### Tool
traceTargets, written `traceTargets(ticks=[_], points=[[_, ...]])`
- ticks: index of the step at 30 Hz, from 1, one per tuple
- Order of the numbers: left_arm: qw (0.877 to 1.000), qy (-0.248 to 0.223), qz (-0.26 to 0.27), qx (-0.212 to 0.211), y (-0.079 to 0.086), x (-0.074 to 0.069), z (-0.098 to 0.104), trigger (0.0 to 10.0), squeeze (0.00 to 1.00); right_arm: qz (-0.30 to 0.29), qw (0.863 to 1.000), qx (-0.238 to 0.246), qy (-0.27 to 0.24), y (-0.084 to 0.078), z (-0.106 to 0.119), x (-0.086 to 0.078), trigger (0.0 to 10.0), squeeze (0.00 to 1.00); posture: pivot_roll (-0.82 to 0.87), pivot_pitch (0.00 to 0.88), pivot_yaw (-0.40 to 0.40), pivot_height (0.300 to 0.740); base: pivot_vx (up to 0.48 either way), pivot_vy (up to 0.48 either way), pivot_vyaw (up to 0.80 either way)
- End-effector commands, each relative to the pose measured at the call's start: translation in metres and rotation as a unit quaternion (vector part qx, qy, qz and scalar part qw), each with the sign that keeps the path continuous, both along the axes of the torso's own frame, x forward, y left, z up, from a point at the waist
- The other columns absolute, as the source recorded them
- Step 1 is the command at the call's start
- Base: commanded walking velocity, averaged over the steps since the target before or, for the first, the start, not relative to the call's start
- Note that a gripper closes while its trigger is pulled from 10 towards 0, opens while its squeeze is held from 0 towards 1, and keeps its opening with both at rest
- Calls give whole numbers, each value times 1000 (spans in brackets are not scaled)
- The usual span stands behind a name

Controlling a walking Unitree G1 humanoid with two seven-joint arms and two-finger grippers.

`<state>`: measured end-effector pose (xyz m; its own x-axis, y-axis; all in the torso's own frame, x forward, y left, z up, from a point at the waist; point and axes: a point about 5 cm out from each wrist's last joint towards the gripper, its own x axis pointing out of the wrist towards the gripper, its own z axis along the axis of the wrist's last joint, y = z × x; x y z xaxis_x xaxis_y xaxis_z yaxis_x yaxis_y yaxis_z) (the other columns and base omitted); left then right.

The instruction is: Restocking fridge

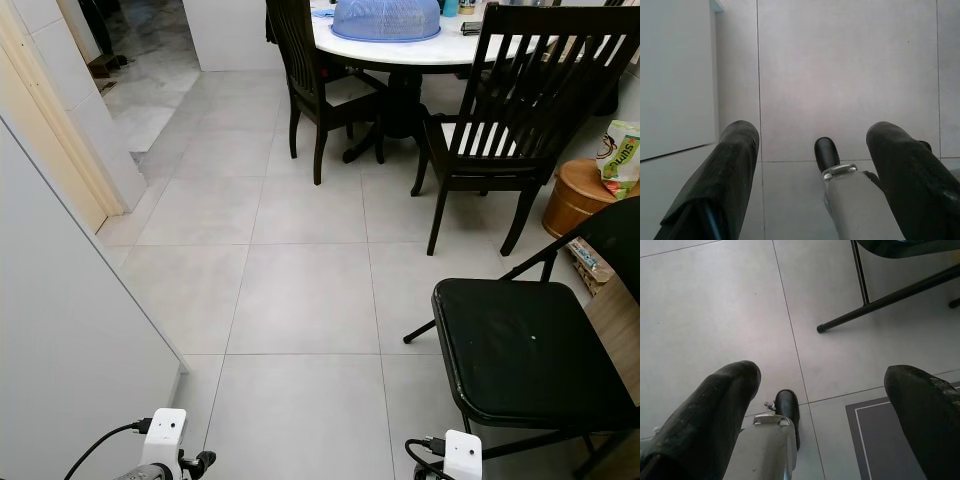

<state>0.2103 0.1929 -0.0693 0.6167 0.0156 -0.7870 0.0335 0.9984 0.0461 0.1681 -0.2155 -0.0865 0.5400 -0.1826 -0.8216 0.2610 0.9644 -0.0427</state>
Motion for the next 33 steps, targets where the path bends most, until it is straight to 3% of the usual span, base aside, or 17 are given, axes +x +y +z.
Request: traceTargets(ticks=[1, 18, 20, 33], points=[[987, 54, 139, -55, 17, -30, -14, 10000, 0, 17, 999, 50, -10, -1, 20, 42, 10000, 0, 54, 0, -74, 740, 0, 0, 0], [987, 53, 144, -55, 18, -33, -15, 10000, 0, 7, 998, 55, -14, -3, 19, 40, 10000, 0, 43, 0, -68, 740, 0, 0, 0], [988, 55, 137, -47, 20, -37, -17, 10000, 0, -1, 998, 61, -21, -4, 19, 39, 10000, 0, 43, 0, -68, 740, 0, 0, 0], [992, 52, 113, -36, 21, -34, -15, 10000, 0, -6, 997, 68, -20, -3, 19, 40, 10000, 0, 48, 0, -58, 740, 0, 0, 0]])
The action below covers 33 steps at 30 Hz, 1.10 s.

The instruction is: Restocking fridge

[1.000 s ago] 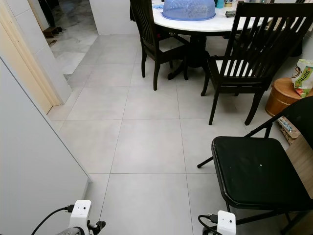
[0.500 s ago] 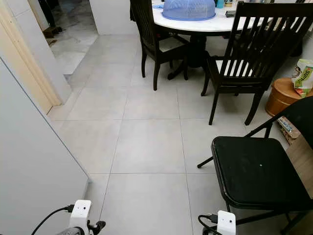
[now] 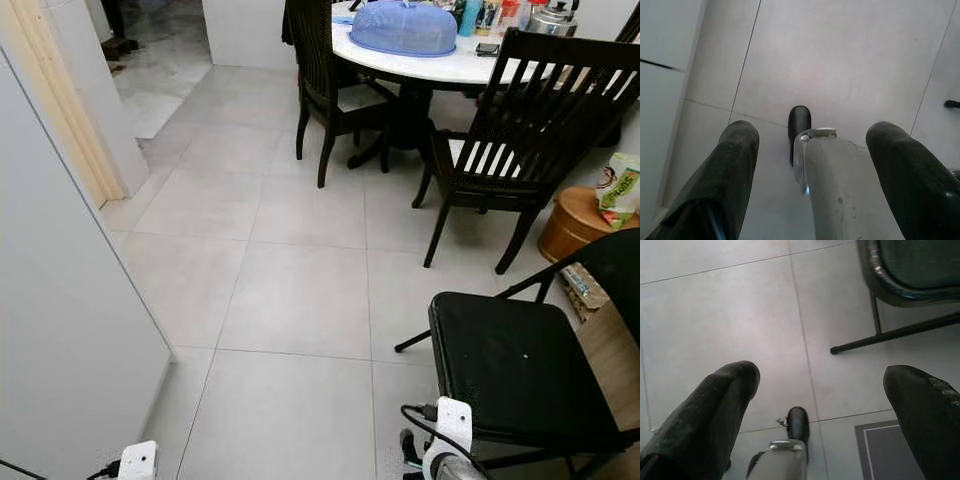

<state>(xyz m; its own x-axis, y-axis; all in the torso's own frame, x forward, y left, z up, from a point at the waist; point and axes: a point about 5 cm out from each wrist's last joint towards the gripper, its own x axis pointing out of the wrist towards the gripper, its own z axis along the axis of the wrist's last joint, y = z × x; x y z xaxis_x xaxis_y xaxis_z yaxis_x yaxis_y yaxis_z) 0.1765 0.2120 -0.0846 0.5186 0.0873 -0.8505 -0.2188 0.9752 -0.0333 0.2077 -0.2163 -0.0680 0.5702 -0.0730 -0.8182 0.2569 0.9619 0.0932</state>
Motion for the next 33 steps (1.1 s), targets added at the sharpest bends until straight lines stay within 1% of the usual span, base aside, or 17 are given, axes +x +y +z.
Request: traceTargets(ticks=[1, 2, 4, 5, 10, 16, 23, 26, 30, 33], points=[[999, 1, -36, 16, 2, 2, 1, 10000, 0, -11, 1000, 3, -3, -2, 1, 1, 10000, 0, 56, 0, -54, 740, 0, 0, 0], [999, 1, -36, 16, 2, 2, 1, 10000, 0, -11, 1000, 3, -3, -2, 1, 1, 10000, 0, 56, 0, -54, 740, 0, 0, 0], [997, 0, -68, 28, 2, 5, 3, 10000, 0, -26, 1000, 3, -7, 0, 1, 2, 10000, 0, 67, 0, -38, 740, 0, 0, 0], [997, 0, -68, 28, 2, 5, 3, 10000, 0, -26, 1000, 3, -7, 0, 1, 2, 10000, 0, 67, 0, -38, 740, 0, 0, 0], [994, -3, -102, 42, 2, 10, 6, 10000, 0, -32, 999, 10, 0, 3, 0, 2, 10000, 0, 63, 0, -20, 740, 0, 0, 0], [993, -5, -107, 44, 1, 12, 6, 10000, 0, -37, 999, 10, 7, 2, 0, 2, 10000, 0, 67, 0, -27, 740, 0, 0, 0], [994, 0, -100, 41, 1, 11, 6, 10000, 0, -41, 999, 9, -2, 1, 1, 3, 10000, 0, 56, 0, -39, 740, 0, 0, 0], [994, 3, -98, 38, 1, 10, 5, 10000, 0, -29, 1000, 5, 0, 0, 2, 3, 10000, 0, 57, 0, -40, 740, 0, 0, 0], [994, 2, -100, 36, 0, 11, 5, 10000, 0, -17, 1000, -4, -9, -1, 3, 5, 10000, 0, 57, 0, -45, 740, 0, 0, 0], [994, 3, -100, 36, 0, 11, 5, 10000, 0, -17, 1000, -7, -10, -1, 3, 6, 10000, 0, 57, 0, -45, 740, 0, 0, 731]])
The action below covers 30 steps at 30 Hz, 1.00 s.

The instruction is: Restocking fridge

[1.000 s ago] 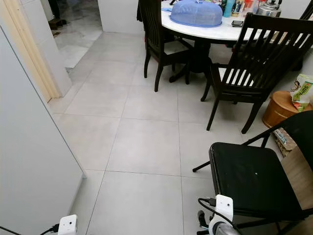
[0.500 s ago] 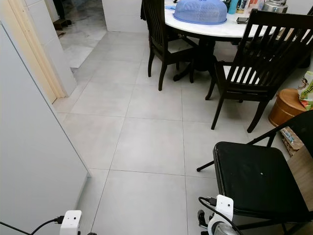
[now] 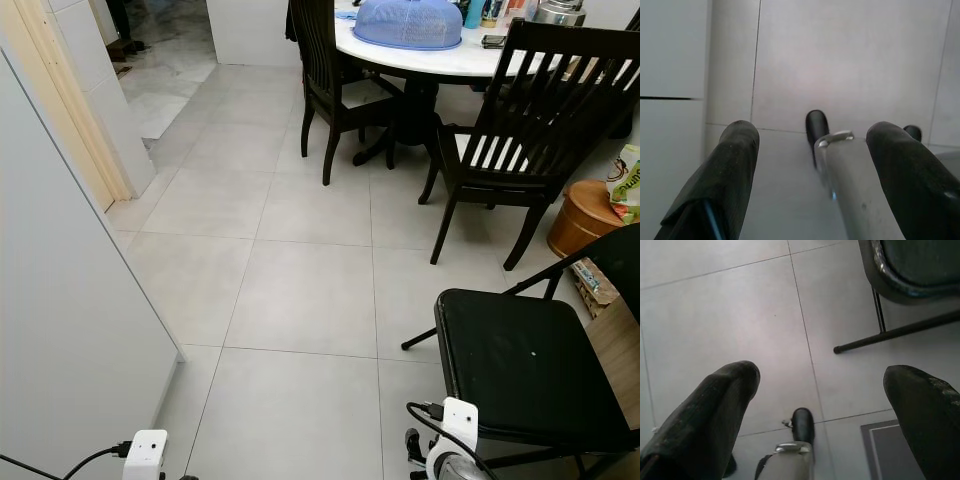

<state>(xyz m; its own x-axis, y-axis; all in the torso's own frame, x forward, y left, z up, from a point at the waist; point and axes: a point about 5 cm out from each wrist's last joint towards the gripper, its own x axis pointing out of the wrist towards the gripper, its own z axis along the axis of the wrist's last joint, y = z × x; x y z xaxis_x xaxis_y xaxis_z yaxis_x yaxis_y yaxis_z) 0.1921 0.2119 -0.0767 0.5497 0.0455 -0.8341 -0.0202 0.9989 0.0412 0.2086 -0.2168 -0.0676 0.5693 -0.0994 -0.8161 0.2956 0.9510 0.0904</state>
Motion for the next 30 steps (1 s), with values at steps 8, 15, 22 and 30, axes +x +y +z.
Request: traceTargets(ticks=[8, 15, 22, 30], points=[[1000, 12, -1, -1, 0, -5, -2, 10000, 0, 10, 1000, -4, 1, 0, 2, 4, 10000, 0, 63, 0, -45, 740, 0, 0, 800], [1000, 14, -3, -1, 0, -5, -3, 10000, 0, 23, 1000, -16, 8, -1, 2, 3, 10000, 0, 62, 0, -44, 740, 0, 0, 800], [1000, 19, -7, 1, 0, -7, -3, 10000, 0, 33, 999, -18, 11, -1, 1, 2, 10000, 0, 59, 0, -40, 740, 0, 0, 800], [999, 27, -28, 15, 1, -8, -4, 10000, 0, 51, 998, -23, 19, -1, 1, 1, 10000, 0, 57, 0, -40, 740, 0, 0, 800]])
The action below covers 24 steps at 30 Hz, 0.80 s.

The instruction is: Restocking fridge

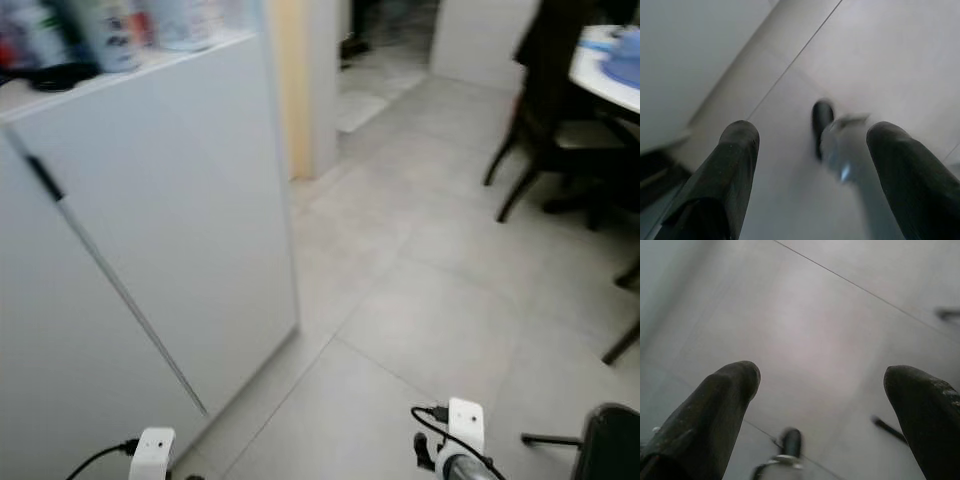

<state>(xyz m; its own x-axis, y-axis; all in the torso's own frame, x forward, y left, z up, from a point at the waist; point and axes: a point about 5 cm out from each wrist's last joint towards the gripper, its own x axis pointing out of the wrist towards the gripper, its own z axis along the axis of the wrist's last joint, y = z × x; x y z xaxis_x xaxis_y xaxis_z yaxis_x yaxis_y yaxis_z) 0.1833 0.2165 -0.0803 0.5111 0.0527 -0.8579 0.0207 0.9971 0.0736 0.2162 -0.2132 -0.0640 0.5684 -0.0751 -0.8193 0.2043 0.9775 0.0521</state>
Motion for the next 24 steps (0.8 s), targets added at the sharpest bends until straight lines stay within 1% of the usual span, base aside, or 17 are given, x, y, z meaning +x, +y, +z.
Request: traceTargets(ticks=[1, 7, 13, 24], points=[[1000, 3, -9, -2, -4, 1, 0, 10000, 0, 3, 1000, -5, 13, -4, -3, -7, 10000, 0, 57, 0, -40, 740, 0, 0, 800], [1000, 8, -11, 1, -3, 0, -1, 10000, 0, 5, 1000, -7, 15, -5, -4, -8, 10000, 0, 57, 0, -38, 740, 0, 0, 775], [1000, 14, -10, 2, -4, -2, -2, 10000, 0, 20, 1000, -9, 18, -5, -4, -8, 10000, 0, 56, 0, -40, 740, 0, 0, 741], [1000, 12, -6, 3, -3, 0, -1, 10000, 0, 18, 1000, -7, 19, -5, -3, -7, 10000, 0, 62, 0, -48, 740, 0, 0, 744]])
